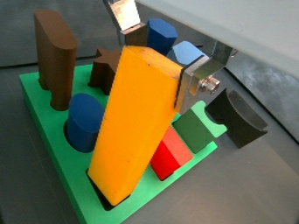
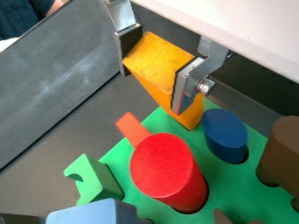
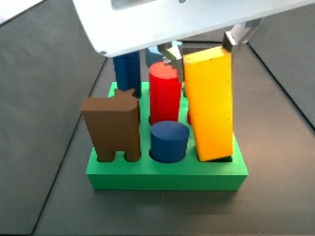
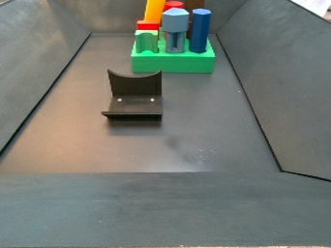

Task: Pick up the rectangle object. Move up. Move to above the board. Insert the rectangle object.
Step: Insert the rectangle object.

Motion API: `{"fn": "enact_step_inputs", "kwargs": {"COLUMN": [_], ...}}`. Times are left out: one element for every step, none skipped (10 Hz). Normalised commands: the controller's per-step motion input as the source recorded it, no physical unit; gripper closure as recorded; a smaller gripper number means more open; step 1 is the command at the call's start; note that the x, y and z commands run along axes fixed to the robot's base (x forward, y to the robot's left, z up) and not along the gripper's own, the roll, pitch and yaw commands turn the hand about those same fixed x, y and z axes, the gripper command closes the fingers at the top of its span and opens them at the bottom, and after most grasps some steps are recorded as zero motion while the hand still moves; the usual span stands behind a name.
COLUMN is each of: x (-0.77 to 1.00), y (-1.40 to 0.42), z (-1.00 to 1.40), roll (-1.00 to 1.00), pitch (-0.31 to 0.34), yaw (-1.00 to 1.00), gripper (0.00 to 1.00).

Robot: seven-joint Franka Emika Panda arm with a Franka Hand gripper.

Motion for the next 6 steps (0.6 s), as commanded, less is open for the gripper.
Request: {"fn": "enact_step_inputs", "kwargs": {"x": [0.1,0.3,0.33,0.35,0.39,0.23], "y": [-0.37,-0.37,-0.35,-0.34,-0.33,-0.36], "z": [-0.18,-0.03,-0.01,-0.01,0.0,-0.1], "roll": [0.5,0.5,0.5,0.5,0.5,0.5], "pitch": [0.0,0.0,0.0,0.0,0.0,0.0], "yaw": [0.0,-0.04,-0.07,-0.07,-0.07,-0.08], "gripper": [1.0,1.0,1.0,1.0,1.0,1.0]}}
